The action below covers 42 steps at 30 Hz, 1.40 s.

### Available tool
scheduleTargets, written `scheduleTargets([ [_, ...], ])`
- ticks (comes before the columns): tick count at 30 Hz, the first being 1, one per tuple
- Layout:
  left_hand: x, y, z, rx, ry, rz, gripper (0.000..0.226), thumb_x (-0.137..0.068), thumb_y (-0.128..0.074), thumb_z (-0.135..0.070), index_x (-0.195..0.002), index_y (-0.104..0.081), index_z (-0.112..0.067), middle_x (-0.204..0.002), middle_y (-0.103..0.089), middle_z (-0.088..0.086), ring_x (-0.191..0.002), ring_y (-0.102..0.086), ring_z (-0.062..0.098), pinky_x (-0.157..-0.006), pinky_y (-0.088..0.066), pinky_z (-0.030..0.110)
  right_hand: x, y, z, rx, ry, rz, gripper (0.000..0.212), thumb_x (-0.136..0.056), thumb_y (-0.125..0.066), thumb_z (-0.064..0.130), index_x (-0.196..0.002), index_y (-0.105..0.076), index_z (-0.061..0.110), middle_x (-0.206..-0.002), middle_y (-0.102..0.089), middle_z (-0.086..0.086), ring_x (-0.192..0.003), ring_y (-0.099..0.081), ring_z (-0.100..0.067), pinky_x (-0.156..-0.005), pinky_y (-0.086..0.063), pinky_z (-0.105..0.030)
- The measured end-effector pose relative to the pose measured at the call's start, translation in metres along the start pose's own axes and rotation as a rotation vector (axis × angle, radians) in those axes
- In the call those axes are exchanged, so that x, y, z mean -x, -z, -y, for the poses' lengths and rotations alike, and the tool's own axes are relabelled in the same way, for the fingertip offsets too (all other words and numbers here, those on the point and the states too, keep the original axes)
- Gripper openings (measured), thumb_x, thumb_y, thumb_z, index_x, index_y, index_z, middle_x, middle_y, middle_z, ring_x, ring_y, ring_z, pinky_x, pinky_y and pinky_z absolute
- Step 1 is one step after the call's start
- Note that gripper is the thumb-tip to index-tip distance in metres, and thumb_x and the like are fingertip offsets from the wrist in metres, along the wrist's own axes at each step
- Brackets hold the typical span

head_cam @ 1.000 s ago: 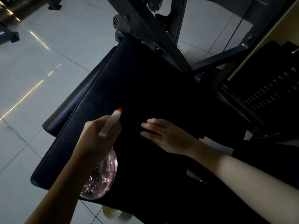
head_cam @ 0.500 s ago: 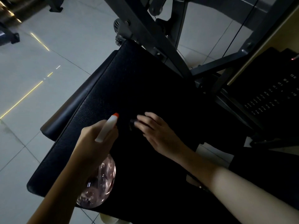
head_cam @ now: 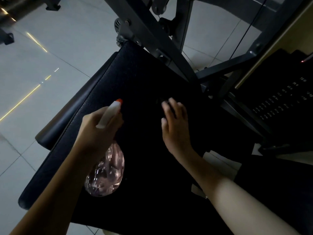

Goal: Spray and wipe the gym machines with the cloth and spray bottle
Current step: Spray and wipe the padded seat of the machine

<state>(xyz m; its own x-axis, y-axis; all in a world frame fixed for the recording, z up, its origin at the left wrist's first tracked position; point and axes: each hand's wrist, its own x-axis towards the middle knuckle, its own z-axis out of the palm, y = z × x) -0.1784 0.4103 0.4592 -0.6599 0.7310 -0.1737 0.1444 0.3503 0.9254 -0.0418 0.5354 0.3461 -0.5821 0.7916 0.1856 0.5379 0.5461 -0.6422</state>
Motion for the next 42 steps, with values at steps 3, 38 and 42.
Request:
scheduleTargets([
  [3, -0.002, 0.002, 0.0, 0.037, 0.037, -0.023, 0.069, -0.08, -0.058, -0.062, -0.073, -0.051, 0.006, -0.066, -0.05, 0.012, -0.061, -0.044, 0.022, -0.06, -0.035, 0.041, 0.017, 0.018, -0.033, 0.078, 0.418, 0.193, 0.044, -0.093, -0.042, 0.022, -0.137, -0.039, 0.019, -0.146, -0.033, -0.005, -0.135, -0.029, -0.028, -0.105, -0.036, -0.04],
  [38, -0.022, -0.02, -0.031, 0.057, 0.002, -0.037, 0.043, -0.087, -0.053, -0.053, -0.072, -0.068, -0.015, -0.069, -0.065, 0.012, -0.062, -0.058, 0.022, -0.065, -0.046, 0.04, -0.037, 0.023, -0.045, 0.075, 0.479, 0.114, 0.041, -0.088, -0.046, 0.021, -0.125, -0.055, 0.006, -0.131, -0.047, -0.013, -0.121, -0.042, -0.03, -0.101, -0.039, -0.036],
  [42, -0.021, -0.016, -0.028, 0.045, -0.009, -0.043, 0.055, -0.079, -0.055, -0.066, -0.076, -0.064, -0.012, -0.081, -0.062, 0.025, -0.071, -0.058, 0.044, -0.072, -0.05, 0.061, -0.08, 0.012, -0.041, 0.039, 0.189, -0.041, 0.041, -0.088, -0.043, 0.018, -0.123, -0.058, 0.002, -0.127, -0.053, -0.02, -0.118, -0.044, -0.032, -0.101, -0.04, -0.04],
])
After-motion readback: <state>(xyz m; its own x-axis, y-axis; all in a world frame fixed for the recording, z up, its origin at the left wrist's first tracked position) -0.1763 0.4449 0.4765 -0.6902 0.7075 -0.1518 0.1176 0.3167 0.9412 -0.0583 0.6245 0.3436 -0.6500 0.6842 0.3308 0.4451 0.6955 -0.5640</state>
